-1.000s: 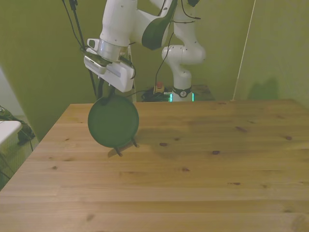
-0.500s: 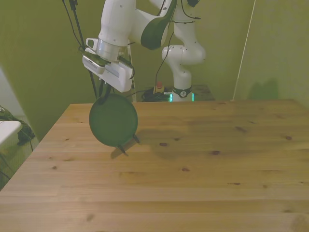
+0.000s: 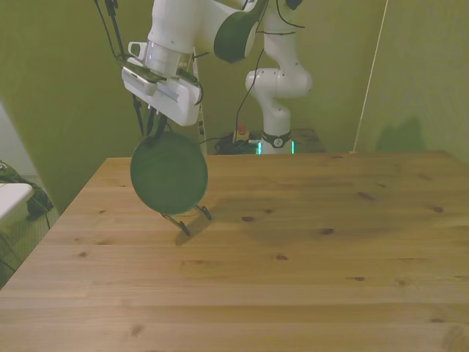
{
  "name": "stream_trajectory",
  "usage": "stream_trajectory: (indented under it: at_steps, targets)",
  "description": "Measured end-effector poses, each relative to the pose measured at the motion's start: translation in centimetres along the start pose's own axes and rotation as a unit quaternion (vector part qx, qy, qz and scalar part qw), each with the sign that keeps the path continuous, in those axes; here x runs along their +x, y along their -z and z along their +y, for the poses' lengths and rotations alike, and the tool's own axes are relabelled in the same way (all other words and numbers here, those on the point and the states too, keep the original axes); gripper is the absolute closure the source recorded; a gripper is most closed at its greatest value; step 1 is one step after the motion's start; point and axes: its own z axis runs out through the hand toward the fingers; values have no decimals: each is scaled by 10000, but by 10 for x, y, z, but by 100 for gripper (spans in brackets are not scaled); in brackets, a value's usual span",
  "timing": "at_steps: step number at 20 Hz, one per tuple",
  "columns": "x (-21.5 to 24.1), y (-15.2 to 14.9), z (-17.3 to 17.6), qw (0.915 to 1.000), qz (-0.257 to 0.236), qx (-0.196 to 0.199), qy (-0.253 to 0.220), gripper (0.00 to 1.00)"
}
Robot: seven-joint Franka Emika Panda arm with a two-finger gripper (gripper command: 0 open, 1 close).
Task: Unload the plate
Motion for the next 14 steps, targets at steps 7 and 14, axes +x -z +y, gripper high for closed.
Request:
stream_trajectory:
  at_steps: [7,14]
  targets:
    - [-31,54,-46,9939,317,1028,238,100]
    - [-97,27,-117,9842,-72,1746,274,100]
